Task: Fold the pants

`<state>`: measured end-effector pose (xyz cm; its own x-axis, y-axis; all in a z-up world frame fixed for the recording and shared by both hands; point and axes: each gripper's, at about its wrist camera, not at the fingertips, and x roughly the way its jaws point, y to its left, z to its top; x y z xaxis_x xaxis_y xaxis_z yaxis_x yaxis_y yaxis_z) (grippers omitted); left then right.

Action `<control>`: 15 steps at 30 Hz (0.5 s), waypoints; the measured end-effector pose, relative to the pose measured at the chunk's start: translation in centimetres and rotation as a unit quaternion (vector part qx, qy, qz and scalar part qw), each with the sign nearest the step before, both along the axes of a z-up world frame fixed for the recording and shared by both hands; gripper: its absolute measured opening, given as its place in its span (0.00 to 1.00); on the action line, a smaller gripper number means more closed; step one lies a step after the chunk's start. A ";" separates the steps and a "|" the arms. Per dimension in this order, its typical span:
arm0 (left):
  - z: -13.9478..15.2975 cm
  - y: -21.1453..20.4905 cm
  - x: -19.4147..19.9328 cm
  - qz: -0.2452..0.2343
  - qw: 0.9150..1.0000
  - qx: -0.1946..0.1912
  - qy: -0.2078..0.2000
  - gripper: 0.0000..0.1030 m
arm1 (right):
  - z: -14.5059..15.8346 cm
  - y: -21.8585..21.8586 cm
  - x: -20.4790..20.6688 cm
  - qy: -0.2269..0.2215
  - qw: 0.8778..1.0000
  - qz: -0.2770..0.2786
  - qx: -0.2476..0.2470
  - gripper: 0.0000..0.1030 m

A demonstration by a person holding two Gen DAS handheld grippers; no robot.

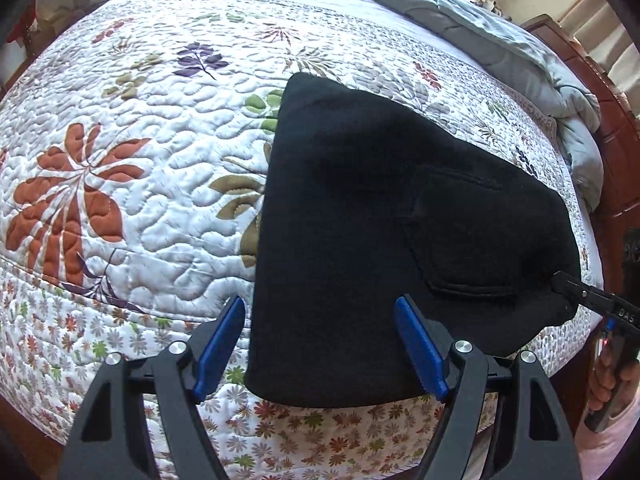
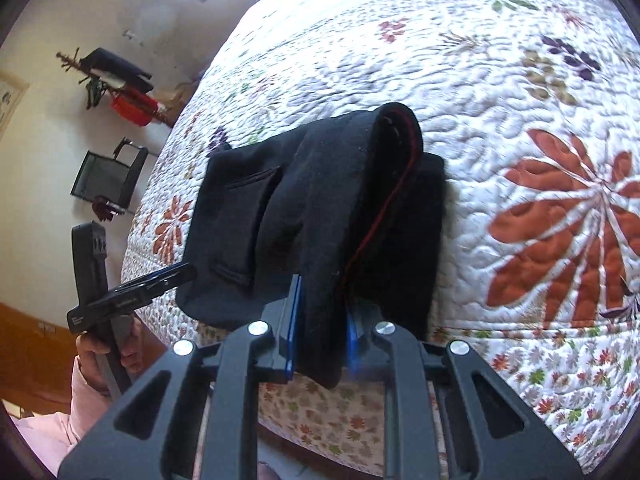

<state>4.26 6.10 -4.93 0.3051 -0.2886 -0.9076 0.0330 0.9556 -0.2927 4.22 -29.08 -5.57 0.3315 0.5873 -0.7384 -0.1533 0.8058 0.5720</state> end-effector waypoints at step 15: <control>-1.7 -1.3 0.7 -0.011 1.000 0.023 0.014 0.78 | -4.1 0.4 0.6 0.048 0.999 0.001 -0.023 0.23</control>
<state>4.94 4.79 -6.65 0.2737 -0.2533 -0.9278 0.0470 0.9671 -0.2501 4.82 -28.69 -9.69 0.2572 0.5535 -0.7922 -0.1020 0.8307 0.5473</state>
